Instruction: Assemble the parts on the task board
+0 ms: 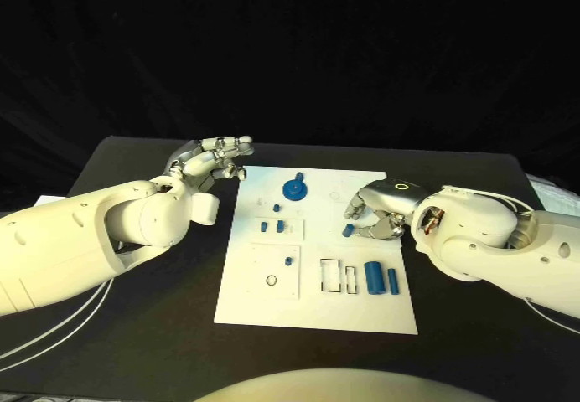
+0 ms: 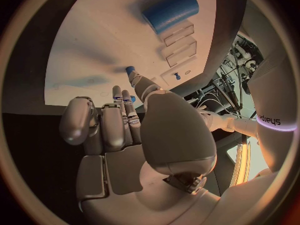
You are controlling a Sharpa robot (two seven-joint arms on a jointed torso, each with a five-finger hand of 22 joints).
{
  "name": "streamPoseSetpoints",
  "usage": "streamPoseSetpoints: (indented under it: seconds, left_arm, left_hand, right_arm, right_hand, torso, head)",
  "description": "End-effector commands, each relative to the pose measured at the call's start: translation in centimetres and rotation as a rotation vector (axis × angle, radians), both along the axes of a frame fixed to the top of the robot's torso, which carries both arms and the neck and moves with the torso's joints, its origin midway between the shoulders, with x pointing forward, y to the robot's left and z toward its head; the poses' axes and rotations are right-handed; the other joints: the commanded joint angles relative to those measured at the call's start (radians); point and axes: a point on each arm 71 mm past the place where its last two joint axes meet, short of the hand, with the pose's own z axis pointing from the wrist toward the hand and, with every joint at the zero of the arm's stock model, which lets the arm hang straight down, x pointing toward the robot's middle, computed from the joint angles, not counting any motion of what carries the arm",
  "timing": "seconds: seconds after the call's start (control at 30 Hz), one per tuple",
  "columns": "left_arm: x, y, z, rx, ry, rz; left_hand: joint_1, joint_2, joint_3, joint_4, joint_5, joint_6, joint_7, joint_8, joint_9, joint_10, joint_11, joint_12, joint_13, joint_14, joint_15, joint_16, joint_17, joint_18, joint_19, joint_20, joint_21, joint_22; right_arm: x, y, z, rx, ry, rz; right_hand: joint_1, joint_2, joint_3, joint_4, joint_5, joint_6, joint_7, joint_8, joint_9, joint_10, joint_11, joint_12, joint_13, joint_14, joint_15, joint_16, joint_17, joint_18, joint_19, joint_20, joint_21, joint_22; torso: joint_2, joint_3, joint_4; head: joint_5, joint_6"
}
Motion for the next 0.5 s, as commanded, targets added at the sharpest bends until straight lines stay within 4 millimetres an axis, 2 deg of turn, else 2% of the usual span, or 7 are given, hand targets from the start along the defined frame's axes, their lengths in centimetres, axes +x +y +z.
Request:
streamPoseSetpoints:
  seconds: [0.03, 0.13, 0.5]
  left_arm:
    - [-0.08, -0.24, 0.07, -0.009, -0.007, -0.022]
    - [-0.09, -0.22, 0.07, -0.009, -0.007, -0.022]
    - [-0.09, -0.1, 0.06, -0.008, -0.006, -0.02]
  left_hand:
    - [0.008, 0.001, -0.006, 0.002, 0.0, -0.003, 0.001, 0.006, -0.001, -0.004, 0.0, 0.007, 0.001, -0.005, 0.001, -0.004, -0.001, 0.02, -0.001, 0.0, -0.004, -0.001]
    - [0.008, 0.001, -0.006, 0.002, 0.0, -0.003, 0.001, 0.006, -0.001, -0.004, 0.0, 0.007, 0.001, -0.005, 0.001, -0.004, -0.001, 0.02, -0.001, 0.0, -0.004, -0.001]
    - [0.008, 0.001, -0.006, 0.002, 0.0, -0.003, 0.001, 0.006, -0.001, -0.004, 0.0, 0.007, 0.001, -0.005, 0.001, -0.004, -0.001, 0.02, -0.001, 0.0, -0.004, -0.001]
  right_arm:
    - [-0.07, 0.42, -0.61, -0.031, 0.019, 0.022]
    - [-0.1, 0.72, -0.94, -0.033, 0.028, 0.028]
    - [-0.1, 1.29, -1.15, -0.026, 0.027, 0.041]
  right_hand:
    - [0.011, 0.004, 0.003, 0.005, -0.002, 0.01, 0.0, 0.0, 0.001, 0.012, -0.001, 0.006, 0.001, 0.034, -0.005, -0.003, -0.001, 0.009, -0.002, -0.007, -0.001, 0.001]
    - [0.013, 0.009, 0.011, 0.007, -0.003, 0.024, 0.001, 0.002, 0.002, 0.035, -0.002, 0.011, 0.0, 0.034, -0.004, -0.003, -0.001, 0.009, -0.001, -0.006, -0.001, 0.001]
    - [0.021, 0.023, 0.05, 0.012, -0.007, 0.068, 0.003, 0.008, 0.006, 0.09, -0.005, 0.01, -0.001, 0.035, -0.006, 0.0, 0.001, 0.008, 0.004, -0.007, 0.002, 0.006]
  torso:
    - [0.0, -0.0004, 0.0002]
    - [0.0, -0.0007, 0.0018]
    - [0.0, -0.0001, -0.0006]
  head:
    - [0.002, -0.002]
    - [0.003, -0.004]
    - [0.006, -0.007]
